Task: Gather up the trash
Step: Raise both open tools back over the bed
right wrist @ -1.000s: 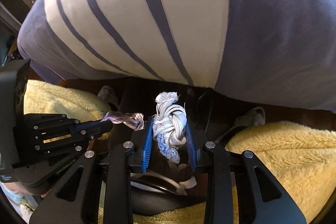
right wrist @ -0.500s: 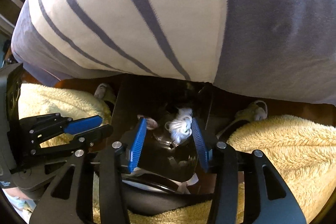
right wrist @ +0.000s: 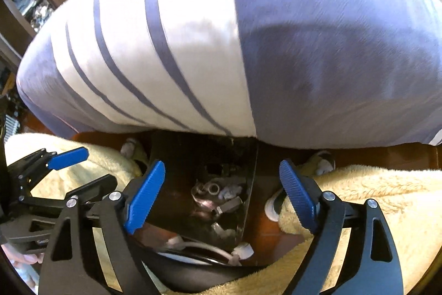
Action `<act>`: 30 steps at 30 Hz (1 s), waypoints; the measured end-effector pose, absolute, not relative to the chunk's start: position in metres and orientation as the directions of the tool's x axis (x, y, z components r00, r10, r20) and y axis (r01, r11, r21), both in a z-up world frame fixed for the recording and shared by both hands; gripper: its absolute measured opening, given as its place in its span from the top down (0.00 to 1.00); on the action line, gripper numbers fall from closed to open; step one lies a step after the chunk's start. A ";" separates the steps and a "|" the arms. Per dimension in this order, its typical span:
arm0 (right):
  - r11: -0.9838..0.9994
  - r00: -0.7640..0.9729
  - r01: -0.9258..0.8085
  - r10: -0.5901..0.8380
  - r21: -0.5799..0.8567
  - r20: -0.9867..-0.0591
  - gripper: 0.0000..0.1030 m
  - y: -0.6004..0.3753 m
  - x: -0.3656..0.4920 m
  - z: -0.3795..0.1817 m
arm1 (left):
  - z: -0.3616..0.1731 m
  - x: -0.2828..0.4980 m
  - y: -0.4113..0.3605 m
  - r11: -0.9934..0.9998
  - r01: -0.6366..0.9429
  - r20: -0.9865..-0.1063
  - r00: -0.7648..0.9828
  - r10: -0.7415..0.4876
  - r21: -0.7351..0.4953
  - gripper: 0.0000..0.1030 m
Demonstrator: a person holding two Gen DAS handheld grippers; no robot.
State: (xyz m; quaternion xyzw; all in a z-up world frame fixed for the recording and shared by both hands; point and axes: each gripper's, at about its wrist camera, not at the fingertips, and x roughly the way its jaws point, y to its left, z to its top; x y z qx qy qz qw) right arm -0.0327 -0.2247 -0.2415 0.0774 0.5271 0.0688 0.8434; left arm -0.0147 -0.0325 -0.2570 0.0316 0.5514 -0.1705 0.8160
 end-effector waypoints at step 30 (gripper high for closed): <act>0.994 0.736 -0.003 0.074 0.106 -0.673 0.04 -0.262 0.037 -0.091 | -0.110 0.071 0.007 0.974 0.227 -0.726 0.667 -0.169 -0.019 0.11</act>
